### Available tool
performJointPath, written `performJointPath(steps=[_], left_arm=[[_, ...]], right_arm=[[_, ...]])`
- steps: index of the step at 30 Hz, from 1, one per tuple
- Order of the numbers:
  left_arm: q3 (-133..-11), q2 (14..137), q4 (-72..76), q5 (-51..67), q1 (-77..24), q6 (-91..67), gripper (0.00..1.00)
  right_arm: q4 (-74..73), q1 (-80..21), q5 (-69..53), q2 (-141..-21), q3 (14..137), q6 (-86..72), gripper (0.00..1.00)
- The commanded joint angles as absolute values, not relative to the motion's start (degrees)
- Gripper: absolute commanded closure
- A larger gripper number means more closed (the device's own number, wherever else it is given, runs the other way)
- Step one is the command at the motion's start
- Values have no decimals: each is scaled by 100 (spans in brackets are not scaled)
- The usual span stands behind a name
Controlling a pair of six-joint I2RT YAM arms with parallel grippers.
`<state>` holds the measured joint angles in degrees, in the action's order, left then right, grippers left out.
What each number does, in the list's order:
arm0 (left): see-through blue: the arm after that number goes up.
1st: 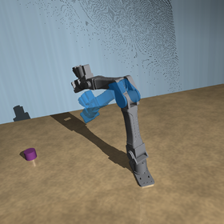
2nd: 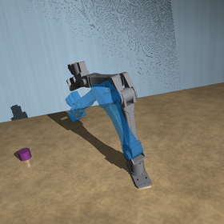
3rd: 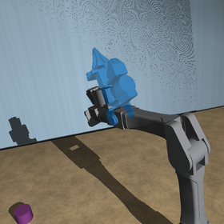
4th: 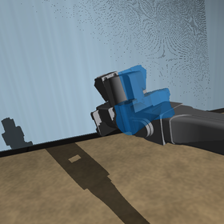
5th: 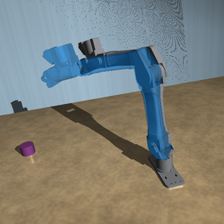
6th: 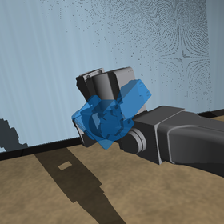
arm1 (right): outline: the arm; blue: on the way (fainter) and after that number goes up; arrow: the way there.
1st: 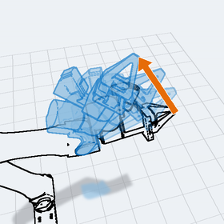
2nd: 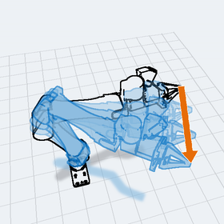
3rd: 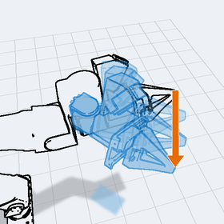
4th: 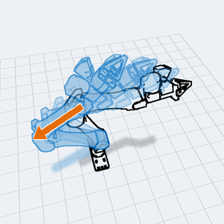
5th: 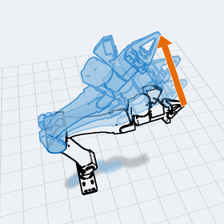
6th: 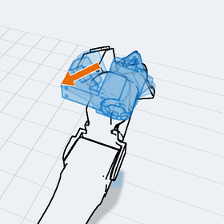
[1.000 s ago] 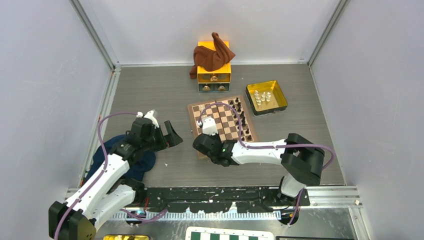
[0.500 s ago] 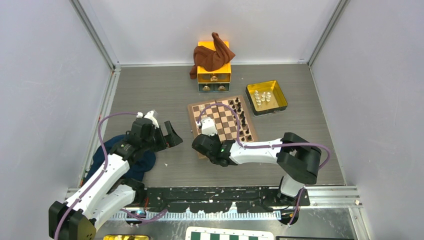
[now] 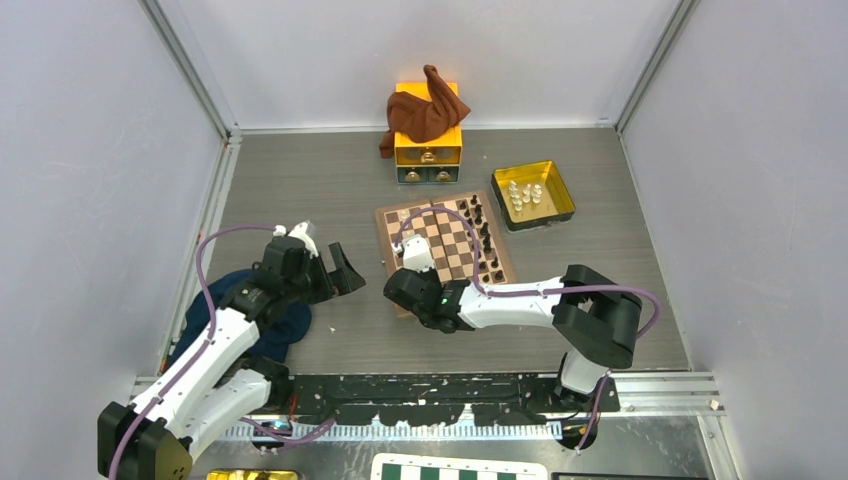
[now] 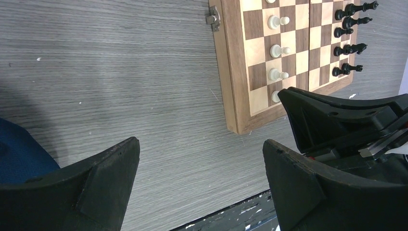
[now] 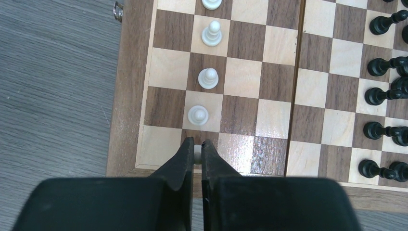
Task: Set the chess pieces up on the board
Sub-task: Place the chess piece on the chessboard.
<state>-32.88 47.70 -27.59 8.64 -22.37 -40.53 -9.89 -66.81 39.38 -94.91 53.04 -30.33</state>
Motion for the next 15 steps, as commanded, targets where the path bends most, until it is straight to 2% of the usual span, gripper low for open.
performJointPath(steps=[1, 4, 7, 15], left_arm=[[-3276, 4698, -2490, 940, -2224, -4078, 0], [-3266, 4693, -2492, 936, -2224, -4079, 0], [-3273, 4693, -2485, 938, -2223, -4087, 0], [-3287, 4691, -2489, 949, -2219, -4095, 0]], right_arm=[[-909, -6715, 4114, -9464, 5463, -3144, 87], [-917, -6721, 4113, -9442, 5449, -3146, 75], [-918, -6715, 4113, -9393, 5436, -3132, 68], [-968, -6715, 4117, -9294, 5466, -3054, 66]])
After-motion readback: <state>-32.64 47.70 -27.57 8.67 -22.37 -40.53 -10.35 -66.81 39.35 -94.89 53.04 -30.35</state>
